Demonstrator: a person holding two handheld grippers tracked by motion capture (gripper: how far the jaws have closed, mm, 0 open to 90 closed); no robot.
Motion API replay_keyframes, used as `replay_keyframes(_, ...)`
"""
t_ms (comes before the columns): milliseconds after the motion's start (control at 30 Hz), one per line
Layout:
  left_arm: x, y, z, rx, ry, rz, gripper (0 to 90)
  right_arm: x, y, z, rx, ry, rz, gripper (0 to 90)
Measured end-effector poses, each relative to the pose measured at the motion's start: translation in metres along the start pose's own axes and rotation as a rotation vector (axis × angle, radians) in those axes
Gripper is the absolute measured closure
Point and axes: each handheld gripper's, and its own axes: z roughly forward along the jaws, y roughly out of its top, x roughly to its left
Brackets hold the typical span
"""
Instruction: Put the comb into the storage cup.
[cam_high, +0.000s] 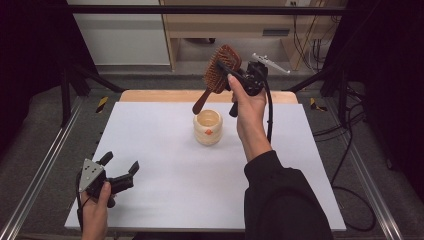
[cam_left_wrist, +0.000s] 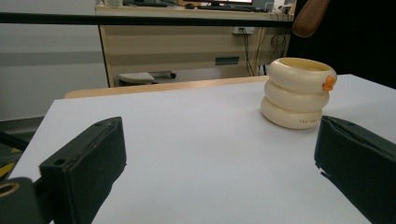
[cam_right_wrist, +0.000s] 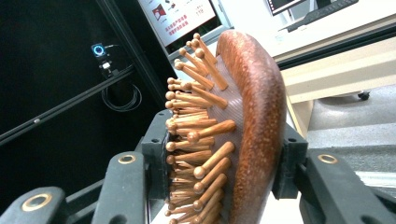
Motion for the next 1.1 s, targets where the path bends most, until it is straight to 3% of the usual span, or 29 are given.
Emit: replay_keyframes(1100,0.0,0.0,-0.001,-0.007,-0.007,0.023,2.2,-0.011,0.001,-0.006,0.01,-0.044,-0.051,51.4)
